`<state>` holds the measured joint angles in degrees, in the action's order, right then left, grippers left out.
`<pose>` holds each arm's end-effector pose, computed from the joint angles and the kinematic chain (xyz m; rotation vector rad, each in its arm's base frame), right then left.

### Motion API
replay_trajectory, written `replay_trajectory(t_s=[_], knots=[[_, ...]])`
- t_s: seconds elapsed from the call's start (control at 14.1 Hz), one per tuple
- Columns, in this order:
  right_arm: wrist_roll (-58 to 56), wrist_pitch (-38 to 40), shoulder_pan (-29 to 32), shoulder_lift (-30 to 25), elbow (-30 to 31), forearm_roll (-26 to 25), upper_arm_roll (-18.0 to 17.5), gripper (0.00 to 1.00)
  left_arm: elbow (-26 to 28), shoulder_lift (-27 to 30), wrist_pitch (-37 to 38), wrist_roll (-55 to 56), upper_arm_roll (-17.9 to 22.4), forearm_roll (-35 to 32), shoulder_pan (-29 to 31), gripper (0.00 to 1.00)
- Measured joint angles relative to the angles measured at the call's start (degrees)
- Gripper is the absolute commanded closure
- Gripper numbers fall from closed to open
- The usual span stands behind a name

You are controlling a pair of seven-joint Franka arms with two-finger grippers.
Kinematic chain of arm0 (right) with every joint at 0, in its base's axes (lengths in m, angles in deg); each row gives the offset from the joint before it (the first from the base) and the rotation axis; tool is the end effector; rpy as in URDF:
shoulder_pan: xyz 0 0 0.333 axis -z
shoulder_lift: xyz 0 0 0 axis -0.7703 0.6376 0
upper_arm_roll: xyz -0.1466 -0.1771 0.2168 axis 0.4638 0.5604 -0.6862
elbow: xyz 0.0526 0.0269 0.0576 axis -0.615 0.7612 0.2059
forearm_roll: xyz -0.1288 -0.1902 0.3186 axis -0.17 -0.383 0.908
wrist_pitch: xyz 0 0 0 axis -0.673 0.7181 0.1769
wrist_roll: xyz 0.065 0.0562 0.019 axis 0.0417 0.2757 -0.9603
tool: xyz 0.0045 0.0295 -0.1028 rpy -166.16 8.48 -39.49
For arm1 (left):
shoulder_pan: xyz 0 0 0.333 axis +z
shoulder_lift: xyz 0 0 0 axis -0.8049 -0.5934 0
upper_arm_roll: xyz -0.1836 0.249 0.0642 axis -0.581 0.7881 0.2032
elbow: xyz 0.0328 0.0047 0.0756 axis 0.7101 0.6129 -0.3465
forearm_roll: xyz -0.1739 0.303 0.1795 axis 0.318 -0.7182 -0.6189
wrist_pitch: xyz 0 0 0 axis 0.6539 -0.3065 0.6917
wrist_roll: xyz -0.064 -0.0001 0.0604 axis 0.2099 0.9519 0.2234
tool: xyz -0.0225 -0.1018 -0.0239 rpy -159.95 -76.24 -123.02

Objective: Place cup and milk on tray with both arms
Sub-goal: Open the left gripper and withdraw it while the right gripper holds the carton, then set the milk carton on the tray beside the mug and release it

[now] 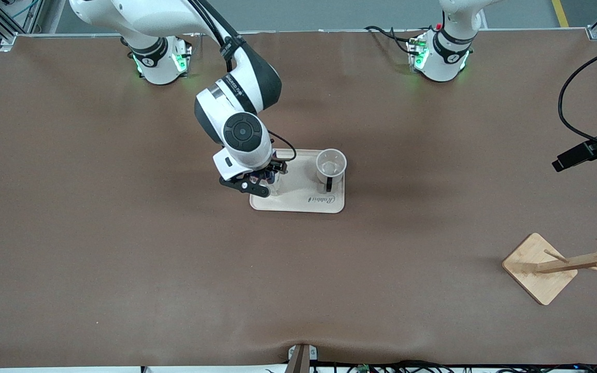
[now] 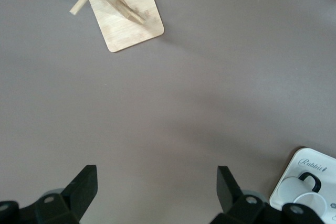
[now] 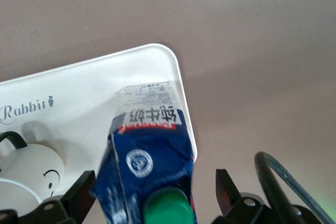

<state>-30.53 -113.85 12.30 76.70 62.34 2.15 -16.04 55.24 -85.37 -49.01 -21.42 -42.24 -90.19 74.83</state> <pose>0.5277 0.4205 0.3488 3.0158 -0.4387 -0.3435 0.5901 0.0152 0.6074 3.0962 0.5131 -0.0188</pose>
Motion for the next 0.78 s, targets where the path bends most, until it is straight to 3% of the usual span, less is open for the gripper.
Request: replay_trajectory(t_s=[0.14,0.5,0.78], knots=[[-0.08,2.55,0.62,-0.47,-1.25,-0.02,0.25,0.00,0.42,0.69,0.14,-0.23,0.74,0.00,-1.71,0.00],[-0.98,12.12,5.70,-1.78,-10.45,-0.10,0.67,0.00,3.17,5.78,1.57,-1.29,13.24,0.00,-14.08,0.00],[-1.16,23.58,13.12,-3.70,-17.20,-0.20,1.06,0.00,4.88,8.21,3.02,-2.07,19.06,0.00,-19.27,0.00]])
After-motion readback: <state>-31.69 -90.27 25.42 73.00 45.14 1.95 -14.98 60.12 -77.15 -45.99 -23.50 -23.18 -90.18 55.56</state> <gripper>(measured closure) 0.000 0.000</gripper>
